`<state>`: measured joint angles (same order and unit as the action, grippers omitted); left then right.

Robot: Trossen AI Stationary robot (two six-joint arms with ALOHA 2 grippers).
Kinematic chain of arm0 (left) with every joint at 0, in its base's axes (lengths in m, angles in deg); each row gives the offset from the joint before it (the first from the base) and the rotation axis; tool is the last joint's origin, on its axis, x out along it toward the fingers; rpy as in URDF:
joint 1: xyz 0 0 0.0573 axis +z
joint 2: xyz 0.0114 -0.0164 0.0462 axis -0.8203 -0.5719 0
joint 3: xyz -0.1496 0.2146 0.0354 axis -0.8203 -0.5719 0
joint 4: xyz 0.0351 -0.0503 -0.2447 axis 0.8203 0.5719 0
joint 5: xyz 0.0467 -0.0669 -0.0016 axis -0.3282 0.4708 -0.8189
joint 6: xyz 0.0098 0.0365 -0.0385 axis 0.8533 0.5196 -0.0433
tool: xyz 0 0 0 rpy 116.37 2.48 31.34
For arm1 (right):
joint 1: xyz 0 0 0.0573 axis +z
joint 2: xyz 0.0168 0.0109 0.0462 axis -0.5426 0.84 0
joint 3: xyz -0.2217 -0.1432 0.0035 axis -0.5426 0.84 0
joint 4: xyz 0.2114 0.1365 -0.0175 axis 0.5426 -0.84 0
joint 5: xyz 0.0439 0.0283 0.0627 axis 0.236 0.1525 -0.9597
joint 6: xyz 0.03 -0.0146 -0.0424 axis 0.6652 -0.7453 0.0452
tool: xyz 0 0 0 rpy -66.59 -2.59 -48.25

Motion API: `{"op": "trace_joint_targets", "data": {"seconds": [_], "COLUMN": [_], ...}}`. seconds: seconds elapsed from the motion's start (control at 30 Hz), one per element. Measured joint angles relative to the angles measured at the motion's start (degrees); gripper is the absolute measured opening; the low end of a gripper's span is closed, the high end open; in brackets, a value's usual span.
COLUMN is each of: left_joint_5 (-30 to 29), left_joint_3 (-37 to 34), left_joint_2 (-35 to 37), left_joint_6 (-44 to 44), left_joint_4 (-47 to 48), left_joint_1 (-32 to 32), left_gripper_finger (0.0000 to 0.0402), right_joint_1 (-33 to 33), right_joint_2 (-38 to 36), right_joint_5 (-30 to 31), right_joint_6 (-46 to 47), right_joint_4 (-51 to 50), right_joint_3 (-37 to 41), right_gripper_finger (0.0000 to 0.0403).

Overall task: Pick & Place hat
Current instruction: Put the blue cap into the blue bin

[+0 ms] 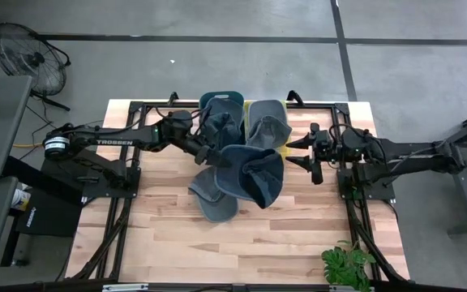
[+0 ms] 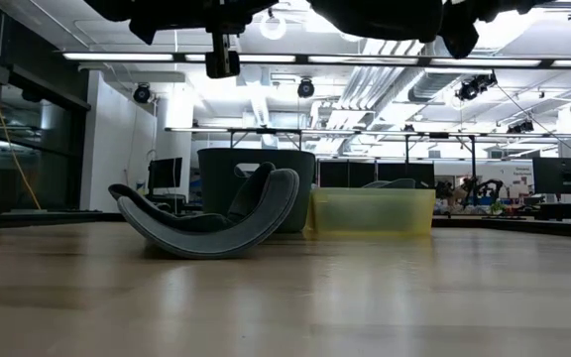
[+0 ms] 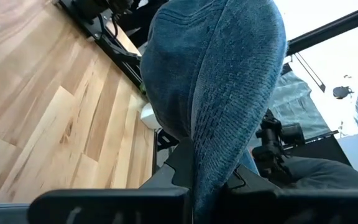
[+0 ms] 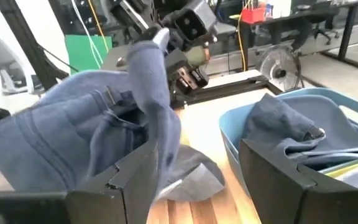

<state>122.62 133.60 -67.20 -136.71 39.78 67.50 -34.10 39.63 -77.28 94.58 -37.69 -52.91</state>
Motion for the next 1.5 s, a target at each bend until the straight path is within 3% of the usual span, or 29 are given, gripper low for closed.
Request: {"op": "trace_joint_targets", "data": {"seconds": [0.27, 0.5, 1.0, 1.27, 1.5], "left_joint_5": [-0.33, -0.44, -0.39, -0.33, -0.36], "left_joint_3": [0.00, 0.09, 0.09, 0.09, 0.09], "left_joint_2": [0.02, 0.02, 0.02, 0.02, 0.02], "left_joint_6": [-0.02, 1.06, 1.51, 1.77, 2.37], "left_joint_4": [0.11, 3.16, 3.49, 3.48, 3.48], "left_joint_1": [0.00, -0.01, 0.00, 0.00, -0.01], "left_gripper_finger": [0.0005, 0.0005, 0.0005, 0.0005, 0.0005], "right_joint_1": [-2.86, -2.90, -2.86, -2.88, -2.88], "right_joint_2": [5.20, 9.08, 17.39, 19.93, 19.93], "right_joint_5": [-7.12, -7.80, -11.47, -11.45, -12.54], "right_joint_6": [1.85, 1.98, 2.23, 2.24, 1.24], "right_joint_4": [5.48, 12.02, 25.43, 28.05, 30.73], "right_joint_3": [0.00, 0.00, -0.02, -0.02, -0.02], "right_gripper_finger": [0.0245, 0.0279, 0.0284, 0.0263, 0.0201]}}
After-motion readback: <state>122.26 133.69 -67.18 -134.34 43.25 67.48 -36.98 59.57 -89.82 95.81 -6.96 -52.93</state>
